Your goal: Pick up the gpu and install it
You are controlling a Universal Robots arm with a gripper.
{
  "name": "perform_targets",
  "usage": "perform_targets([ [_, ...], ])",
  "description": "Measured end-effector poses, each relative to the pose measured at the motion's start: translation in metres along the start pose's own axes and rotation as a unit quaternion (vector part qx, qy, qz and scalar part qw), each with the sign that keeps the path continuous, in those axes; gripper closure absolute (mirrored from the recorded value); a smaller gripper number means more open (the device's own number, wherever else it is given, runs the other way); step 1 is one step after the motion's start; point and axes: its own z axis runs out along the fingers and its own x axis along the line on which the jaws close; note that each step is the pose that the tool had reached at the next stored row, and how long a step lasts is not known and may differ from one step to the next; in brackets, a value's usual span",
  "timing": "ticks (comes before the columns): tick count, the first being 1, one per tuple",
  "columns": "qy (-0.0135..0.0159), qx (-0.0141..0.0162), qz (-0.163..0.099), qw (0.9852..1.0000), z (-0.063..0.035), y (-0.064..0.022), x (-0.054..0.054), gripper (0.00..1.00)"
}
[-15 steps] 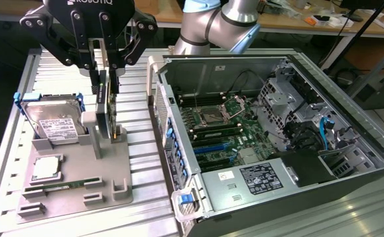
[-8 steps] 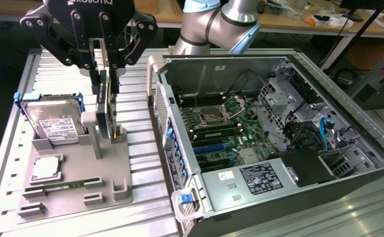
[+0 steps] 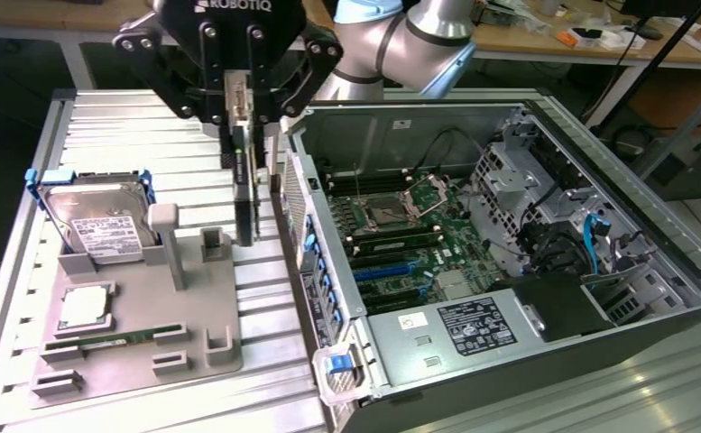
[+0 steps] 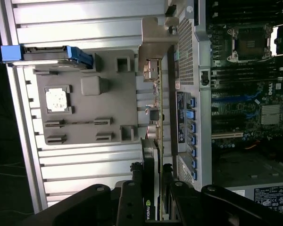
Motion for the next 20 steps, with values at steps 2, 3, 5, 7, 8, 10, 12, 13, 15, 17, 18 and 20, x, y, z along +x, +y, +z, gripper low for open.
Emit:
perform_targets([
  [2,0.0000,0.0000,0.000,1.0000,0.0002,0.0006,-0.008,0.73],
  [3,0.0000,0.0000,0.000,1.0000,0.0003,0.0009,-0.012,0.73],
  [5,0.0000,0.0000,0.000,1.0000,0.0006,0.0017,-0.022,0.73],
  [7,0.0000,-0.0001,0.000,1.0000,0.0009,0.0023,-0.030,0.73],
  [8,0.0000,0.0000,0.000,1.0000,0.0009,0.0026,-0.035,0.73],
  [10,-0.0001,-0.0001,0.000,1.0000,0.0013,0.0034,-0.044,0.73],
  [12,-0.0001,-0.0001,-0.001,1.0000,0.0015,0.0040,-0.053,0.73],
  [13,-0.0001,-0.0001,-0.001,1.0000,0.0016,0.0044,-0.058,0.73],
  [15,0.0000,0.0000,-0.001,1.0000,0.0018,0.0051,-0.067,0.73],
  [17,-0.0001,0.0000,-0.001,1.0000,0.0021,0.0057,-0.076,0.73],
  [18,-0.0001,-0.0001,-0.001,1.0000,0.0023,0.0061,-0.080,0.73],
  [20,-0.0001,-0.0001,-0.001,1.0000,0.0025,0.0068,-0.089,0.73],
])
